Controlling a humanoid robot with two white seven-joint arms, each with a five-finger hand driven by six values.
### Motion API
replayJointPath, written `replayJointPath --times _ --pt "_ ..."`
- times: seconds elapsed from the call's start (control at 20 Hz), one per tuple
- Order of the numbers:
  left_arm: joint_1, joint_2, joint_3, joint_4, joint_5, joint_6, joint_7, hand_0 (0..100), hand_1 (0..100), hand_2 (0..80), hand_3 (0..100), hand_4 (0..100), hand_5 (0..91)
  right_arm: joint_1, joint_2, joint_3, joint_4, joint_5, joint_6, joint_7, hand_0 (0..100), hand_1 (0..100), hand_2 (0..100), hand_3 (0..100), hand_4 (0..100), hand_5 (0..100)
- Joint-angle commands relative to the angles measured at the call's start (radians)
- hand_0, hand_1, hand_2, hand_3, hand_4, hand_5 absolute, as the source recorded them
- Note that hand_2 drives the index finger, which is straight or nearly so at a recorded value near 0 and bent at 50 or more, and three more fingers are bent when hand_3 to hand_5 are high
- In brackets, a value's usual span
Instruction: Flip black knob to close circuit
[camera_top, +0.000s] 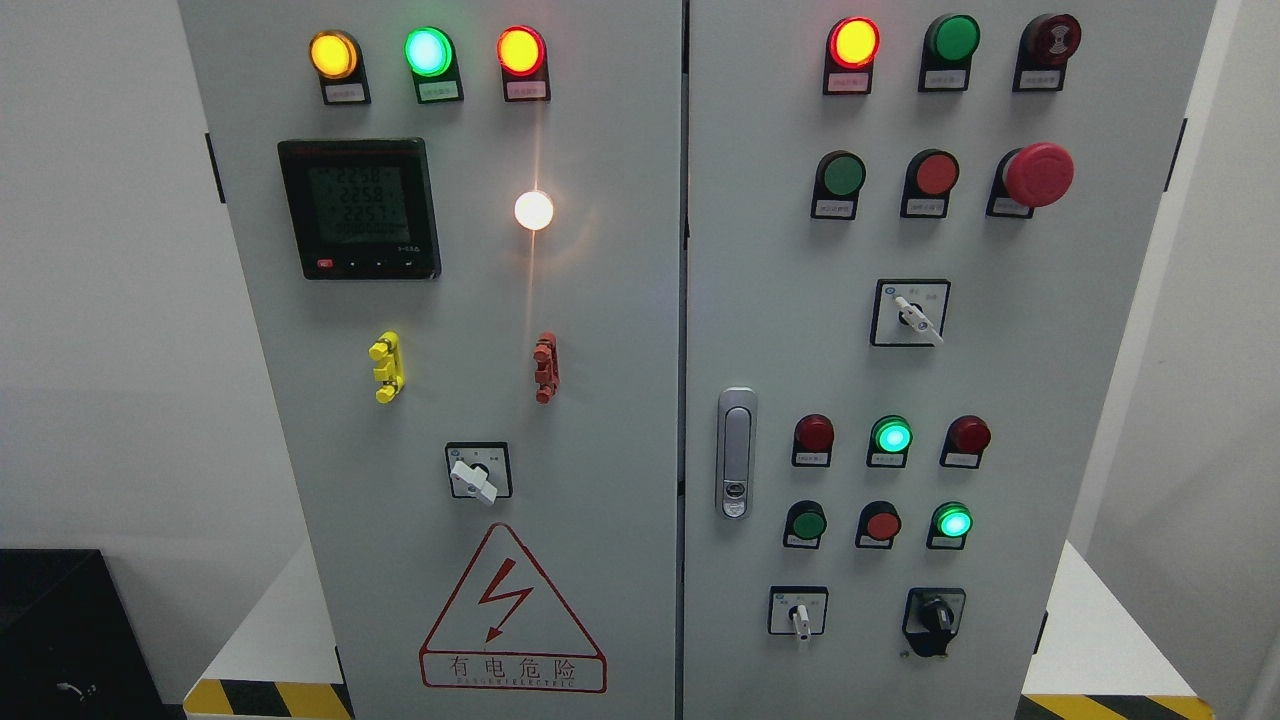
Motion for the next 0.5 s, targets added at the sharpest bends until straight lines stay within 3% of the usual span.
replayJointPath --times 0.0,0.45 --pt "0.021 0.0 0.0 -0.023 0.0 -0.001 0.0 12 56 0.0 0 0 0.0 0.0 -0.008 -0.023 0.003 0.001 0.0 0.001 0 12 0 0 0 0" --pt "0.021 0.0 0.0 -0.023 0.0 -0.001 0.0 12 56 0.0 0 0 0.0 0.0 -0.008 -0.025 0.01 0.002 -0.004 0.002 0 12 0 0 0 0"
